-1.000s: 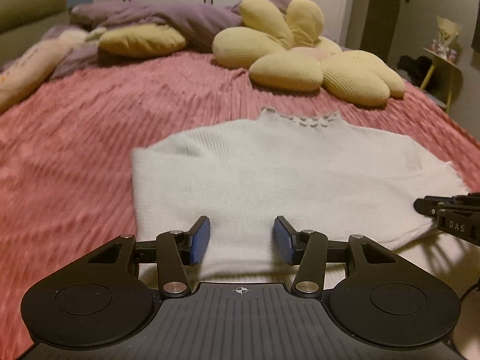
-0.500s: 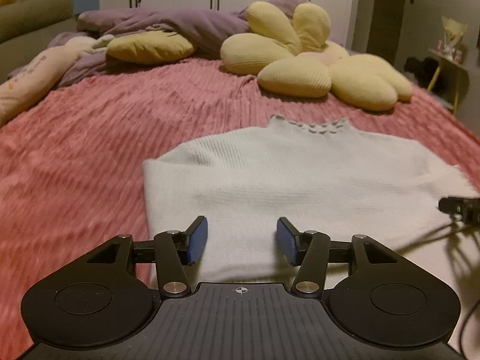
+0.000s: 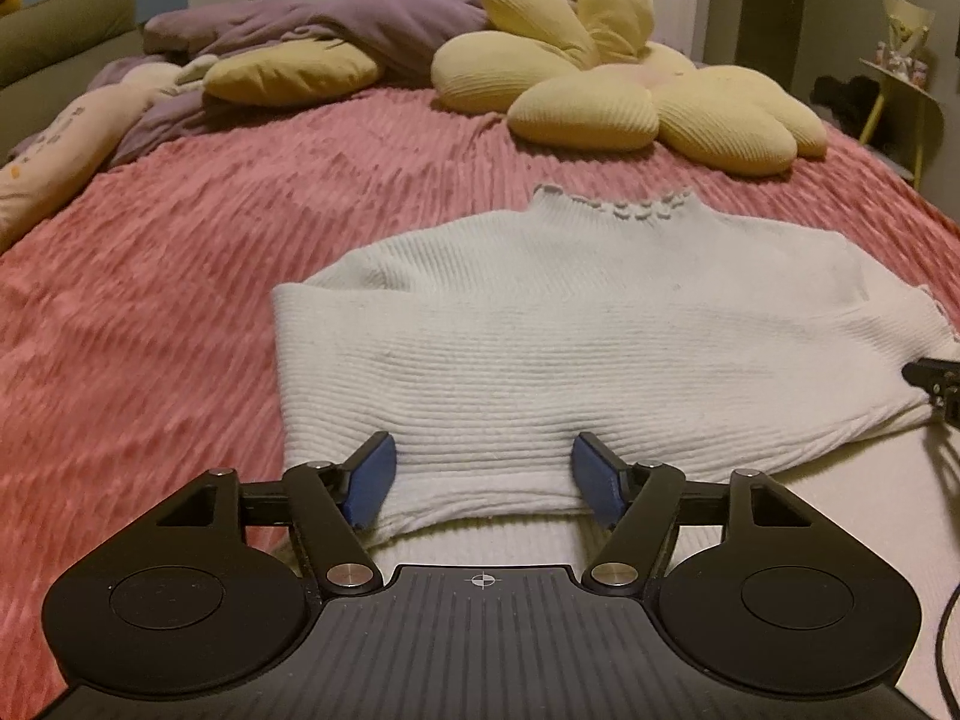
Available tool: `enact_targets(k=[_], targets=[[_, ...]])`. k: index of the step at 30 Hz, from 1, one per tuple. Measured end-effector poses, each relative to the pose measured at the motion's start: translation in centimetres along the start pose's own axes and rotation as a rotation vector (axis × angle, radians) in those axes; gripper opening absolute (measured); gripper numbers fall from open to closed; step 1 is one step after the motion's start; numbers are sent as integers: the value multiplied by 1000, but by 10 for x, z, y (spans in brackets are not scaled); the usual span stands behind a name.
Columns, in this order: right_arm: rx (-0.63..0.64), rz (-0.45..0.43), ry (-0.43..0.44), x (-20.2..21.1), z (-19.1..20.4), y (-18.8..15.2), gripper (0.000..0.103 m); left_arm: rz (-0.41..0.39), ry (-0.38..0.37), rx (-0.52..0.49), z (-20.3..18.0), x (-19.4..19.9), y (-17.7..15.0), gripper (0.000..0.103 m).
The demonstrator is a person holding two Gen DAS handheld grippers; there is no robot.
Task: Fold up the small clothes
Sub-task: 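Move both grippers to the ruffled hem of the sweater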
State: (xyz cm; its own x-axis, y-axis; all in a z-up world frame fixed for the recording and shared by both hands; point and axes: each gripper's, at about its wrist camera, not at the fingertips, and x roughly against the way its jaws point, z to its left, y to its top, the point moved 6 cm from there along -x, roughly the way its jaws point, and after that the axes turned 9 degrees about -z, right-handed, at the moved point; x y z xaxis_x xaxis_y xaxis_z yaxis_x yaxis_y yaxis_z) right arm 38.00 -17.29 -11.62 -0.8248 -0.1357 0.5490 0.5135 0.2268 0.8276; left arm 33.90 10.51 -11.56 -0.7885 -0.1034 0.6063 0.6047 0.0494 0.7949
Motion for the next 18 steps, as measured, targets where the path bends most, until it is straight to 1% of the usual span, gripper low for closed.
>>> enact_targets(k=[2, 4, 6, 7, 8, 10, 13, 14, 15, 16, 18], targets=[[-12, -3, 17, 2, -3, 2, 8, 10, -2, -4, 0, 7, 1, 72], [-65, 12, 39, 9, -10, 4, 9, 15, -22, -2, -1, 20, -2, 74], [-133, 35, 38, 25, -18, 5, 12, 15, -43, 4, -1, 37, -10, 76], [-148, 40, 36, 34, -19, 3, 19, 26, -55, 4, -1, 48, -18, 77], [-158, 53, 37, 44, -20, -2, 32, 39, -62, 3, -2, 58, -27, 77], [-192, 78, 49, 70, -20, -20, 43, 57, -59, 3, -1, 82, -47, 78], [-218, 104, 43, 119, -24, -55, 43, 83, -65, 8, 0, 128, -82, 80], [-251, 115, 51, 137, -27, -67, 43, 94, -81, 17, 1, 143, -94, 81], [-295, 125, 66, 156, -30, -79, 43, 109, -87, 16, 0, 157, -105, 83], [-336, 138, 83, 175, -32, -93, 43, 127, -80, 9, 0, 170, -118, 84], [-369, 155, 99, 206, -34, -115, 43, 166, -80, 25, 5, 187, -138, 84]])
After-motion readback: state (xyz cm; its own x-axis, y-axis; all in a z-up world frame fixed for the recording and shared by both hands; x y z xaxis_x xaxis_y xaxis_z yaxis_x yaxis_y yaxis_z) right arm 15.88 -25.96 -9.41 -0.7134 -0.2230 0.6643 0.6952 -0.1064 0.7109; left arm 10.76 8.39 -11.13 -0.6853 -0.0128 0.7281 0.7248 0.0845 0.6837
